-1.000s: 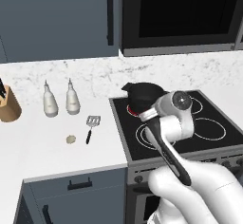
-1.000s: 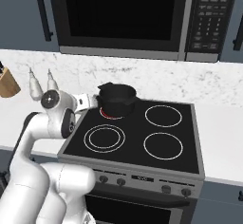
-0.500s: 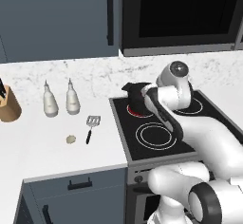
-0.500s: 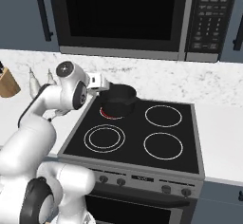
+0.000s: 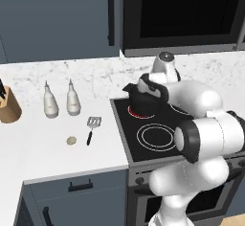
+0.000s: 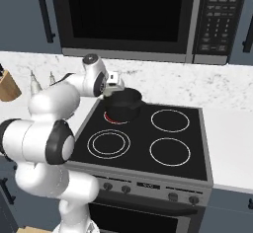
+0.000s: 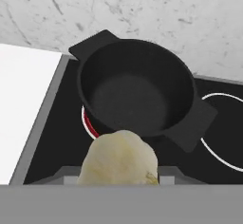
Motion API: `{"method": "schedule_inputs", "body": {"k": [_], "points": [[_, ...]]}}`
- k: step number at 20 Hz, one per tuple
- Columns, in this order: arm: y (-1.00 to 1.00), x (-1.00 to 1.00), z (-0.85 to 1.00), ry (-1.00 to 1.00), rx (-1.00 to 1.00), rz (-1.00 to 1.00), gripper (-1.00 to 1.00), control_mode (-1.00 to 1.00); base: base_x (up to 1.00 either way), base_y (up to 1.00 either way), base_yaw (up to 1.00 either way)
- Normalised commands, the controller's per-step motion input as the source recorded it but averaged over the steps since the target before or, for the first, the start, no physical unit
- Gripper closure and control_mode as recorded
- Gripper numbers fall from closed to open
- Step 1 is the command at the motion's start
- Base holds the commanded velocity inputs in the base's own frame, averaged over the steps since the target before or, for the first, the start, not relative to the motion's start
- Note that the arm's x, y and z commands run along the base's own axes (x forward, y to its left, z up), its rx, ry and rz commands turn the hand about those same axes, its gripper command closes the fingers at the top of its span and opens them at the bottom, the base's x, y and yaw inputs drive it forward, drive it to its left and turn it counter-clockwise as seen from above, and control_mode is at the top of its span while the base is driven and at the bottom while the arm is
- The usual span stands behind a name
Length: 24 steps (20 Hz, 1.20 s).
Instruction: Put the garlic and garlic in the pot. Retrieve the spatula and lightly stir the vegetables in the pot.
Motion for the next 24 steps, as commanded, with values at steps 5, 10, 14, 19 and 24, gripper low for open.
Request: {"method": "schedule_inputs", "body": {"k": [5, 10, 14, 19, 24], "points": [[0.0, 0.6, -0.58, -0.03, -0.01, 0.0, 1.0, -1.0, 0.0, 0.0, 0.0], [-0.01, 0.53, -0.4, -0.04, 0.0, 0.0, 1.0, -1.0, 0.0, 0.0, 0.0], [-0.01, 0.57, 0.0, 0.0, 0.0, -0.03, 1.0, -1.0, 0.0, 0.0, 0.0], [-0.1, 0.46, -0.04, 0.0, 0.0, -0.03, 1.0, -1.0, 0.0, 0.0, 0.0], [-0.03, 0.23, -0.19, 0.0, 0.0, -0.02, -1.0, -1.0, 0.0, 0.0, 0.0]]}}
